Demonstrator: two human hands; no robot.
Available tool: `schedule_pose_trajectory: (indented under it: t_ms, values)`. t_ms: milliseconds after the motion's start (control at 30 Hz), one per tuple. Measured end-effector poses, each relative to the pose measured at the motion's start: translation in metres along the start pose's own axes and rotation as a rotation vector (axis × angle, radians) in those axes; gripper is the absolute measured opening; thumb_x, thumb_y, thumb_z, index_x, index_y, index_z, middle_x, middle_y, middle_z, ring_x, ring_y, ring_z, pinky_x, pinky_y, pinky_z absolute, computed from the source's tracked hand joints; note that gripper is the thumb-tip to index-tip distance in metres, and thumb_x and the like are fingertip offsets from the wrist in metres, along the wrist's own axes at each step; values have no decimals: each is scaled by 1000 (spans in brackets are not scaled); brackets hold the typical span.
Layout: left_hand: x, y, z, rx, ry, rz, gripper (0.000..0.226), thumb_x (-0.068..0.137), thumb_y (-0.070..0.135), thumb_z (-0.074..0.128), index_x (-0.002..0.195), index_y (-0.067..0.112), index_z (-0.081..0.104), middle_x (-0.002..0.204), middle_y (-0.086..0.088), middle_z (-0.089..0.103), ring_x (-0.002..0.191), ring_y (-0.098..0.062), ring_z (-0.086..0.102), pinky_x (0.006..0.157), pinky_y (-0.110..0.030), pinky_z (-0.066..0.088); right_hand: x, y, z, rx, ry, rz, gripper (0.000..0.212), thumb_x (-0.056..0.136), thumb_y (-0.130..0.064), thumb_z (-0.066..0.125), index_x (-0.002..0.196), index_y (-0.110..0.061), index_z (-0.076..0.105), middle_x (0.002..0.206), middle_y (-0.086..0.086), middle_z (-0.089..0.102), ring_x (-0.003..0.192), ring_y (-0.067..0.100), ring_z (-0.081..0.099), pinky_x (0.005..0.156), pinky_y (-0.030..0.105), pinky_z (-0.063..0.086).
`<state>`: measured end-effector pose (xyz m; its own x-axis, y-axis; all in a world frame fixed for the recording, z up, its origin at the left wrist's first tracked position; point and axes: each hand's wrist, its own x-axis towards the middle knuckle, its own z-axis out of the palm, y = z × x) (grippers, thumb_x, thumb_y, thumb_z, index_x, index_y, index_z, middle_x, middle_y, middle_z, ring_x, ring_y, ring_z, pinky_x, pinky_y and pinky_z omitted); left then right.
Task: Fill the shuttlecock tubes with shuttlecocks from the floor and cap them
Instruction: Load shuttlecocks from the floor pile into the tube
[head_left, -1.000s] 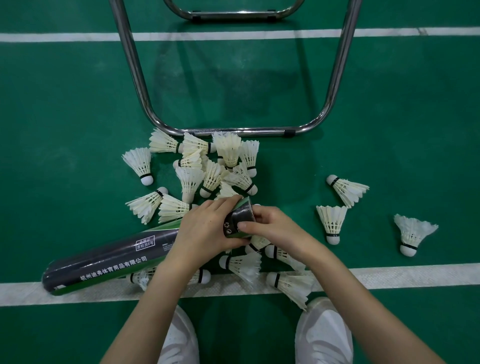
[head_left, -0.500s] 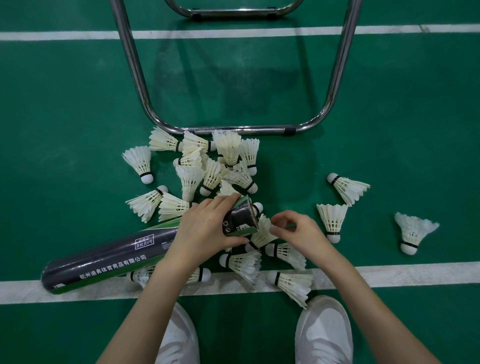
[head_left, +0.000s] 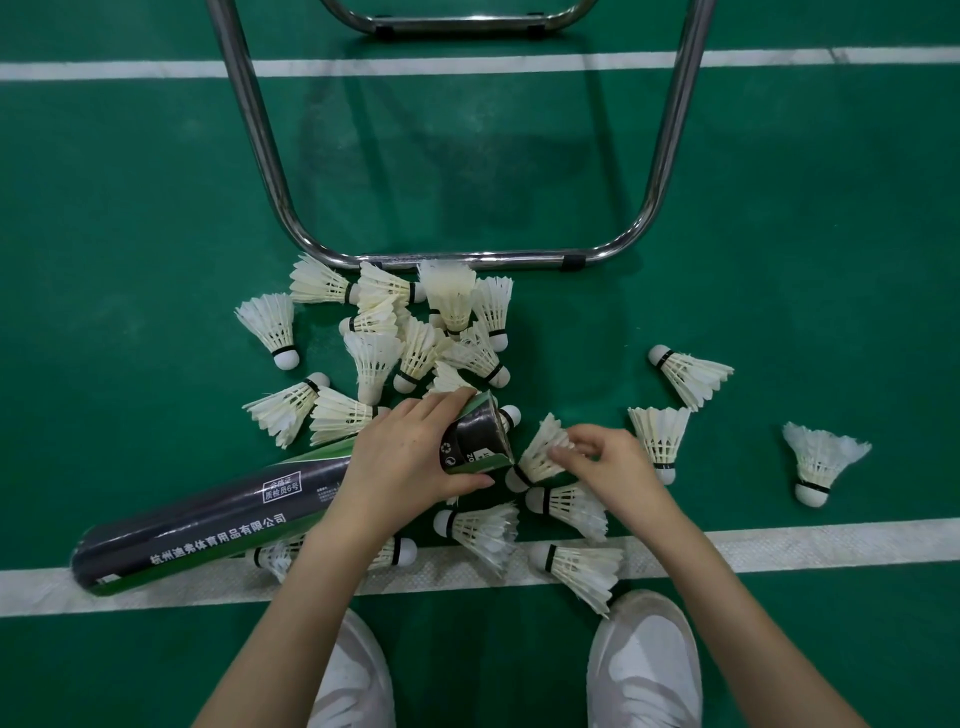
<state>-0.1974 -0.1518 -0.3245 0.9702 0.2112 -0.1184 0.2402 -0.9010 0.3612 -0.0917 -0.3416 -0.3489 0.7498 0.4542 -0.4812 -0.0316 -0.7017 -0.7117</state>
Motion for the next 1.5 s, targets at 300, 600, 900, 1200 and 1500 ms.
schedule_pose_trajectory:
  t_ms: [300,600,900,1200,1500]
  values:
    - [1,-2,3,28,39,18,87,59,63,72,131,18,49,118,2,62,101,-21,60,72,-32,47,-17,-25,-13,218,149,-73,11,88,-25,60,95,-18,63,85,-12,63,84,-2,58,71,10,39]
    - [1,-3,6,39,42,30,87,58,63,72,129,19,51,115,2,63,96,-20,61,68,-31,47,-20,-42,-6,439,75,-170,6,87,-16,61,87,-20,66,87,-8,70,80,-2,65,74,8,47]
    - [0,-4,9,23,55,47,85,57,62,71,127,18,51,114,3,63,95,-20,61,69,-32,47,-21,-48,19,397,-112,-174,20,82,-13,67,91,-30,65,92,-11,70,90,-1,64,80,10,46]
    - [0,-4,12,27,80,81,83,56,61,74,124,16,55,109,2,66,90,-21,64,62,-32,49,-22,-47,30,409,-124,-149,26,77,-8,71,95,-27,65,92,-11,70,89,-5,64,77,8,45]
    - [3,-4,9,15,76,64,83,57,62,72,124,16,55,109,1,66,92,-22,63,65,-35,50,-9,-51,26,350,-187,-195,23,77,-7,71,97,-20,66,97,0,71,93,7,66,87,21,50]
